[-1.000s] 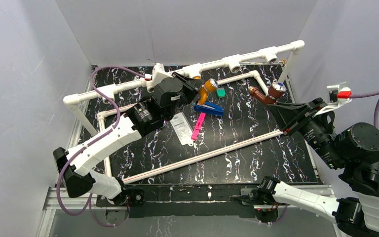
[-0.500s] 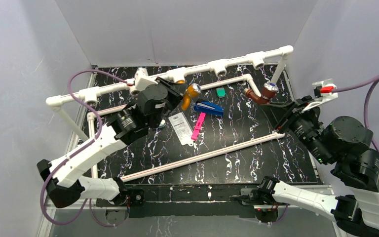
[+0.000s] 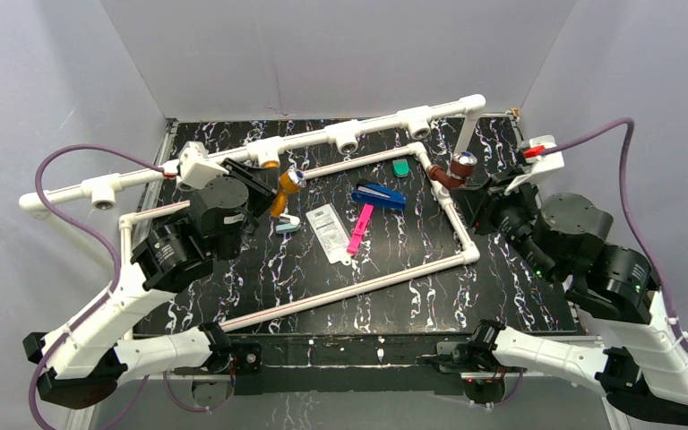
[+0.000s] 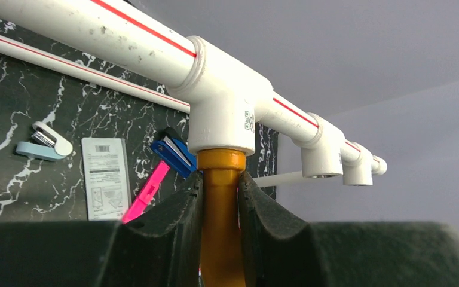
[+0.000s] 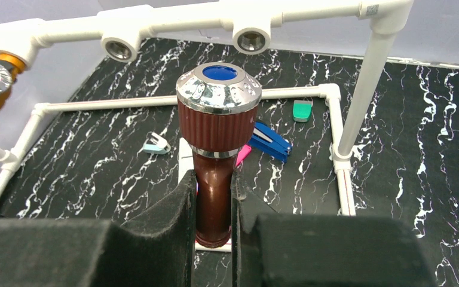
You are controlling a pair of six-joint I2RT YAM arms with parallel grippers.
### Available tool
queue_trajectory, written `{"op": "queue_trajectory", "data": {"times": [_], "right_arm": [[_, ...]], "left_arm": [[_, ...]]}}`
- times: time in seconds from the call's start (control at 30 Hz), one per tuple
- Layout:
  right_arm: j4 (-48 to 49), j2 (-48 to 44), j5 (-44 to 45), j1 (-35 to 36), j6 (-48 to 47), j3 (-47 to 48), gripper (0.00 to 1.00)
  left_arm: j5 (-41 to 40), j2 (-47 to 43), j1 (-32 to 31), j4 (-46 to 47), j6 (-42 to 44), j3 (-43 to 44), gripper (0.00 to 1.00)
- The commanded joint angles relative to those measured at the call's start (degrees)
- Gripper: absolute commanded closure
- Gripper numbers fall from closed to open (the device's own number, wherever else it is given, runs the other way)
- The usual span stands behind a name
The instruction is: Install the water faucets
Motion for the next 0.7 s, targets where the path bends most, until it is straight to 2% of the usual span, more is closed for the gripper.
{"op": "queue_trajectory", "data": {"times": [0.0,0.03,0.1,0.17,0.23,0.5,0.67], "right_arm": [[2.9,1.1,1.7,0.4,-0.3,-0.3,0.99],[3.0,1.2,1.5,0.4,-0.3,-0.6,0.99],[3.3,1.3,1.3,0.4,-0.1,-0.7,0.99],[3.5,1.2,1.1,0.4,0.2,-1.0,0.99],[3.9,1.0,0.9,0.4,0.4,-1.3,0.99],[5.2,1.3,-0.8,0.4,0.7,-0.9,0.99],[5.2,2.3,-0.4,0.4,-0.8,-0.7,0.99]], "left_arm": [[-12.7,-4.7,0.4,7.3,5.3,2.0,0.85],[-12.2,-5.0,0.4,7.8,6.7,2.0,0.71],[-11.3,-5.2,0.4,8.3,8.7,2.5,0.53],[-10.4,-5.1,0.4,8.8,11.1,3.5,0.42],[-9.6,-4.9,0.4,8.6,13.2,5.1,0.35],[-5.6,-2.9,0.4,7.4,26.4,13.7,0.33],[-1.9,2.1,0.4,5.3,38.9,22.6,0.39]]}}
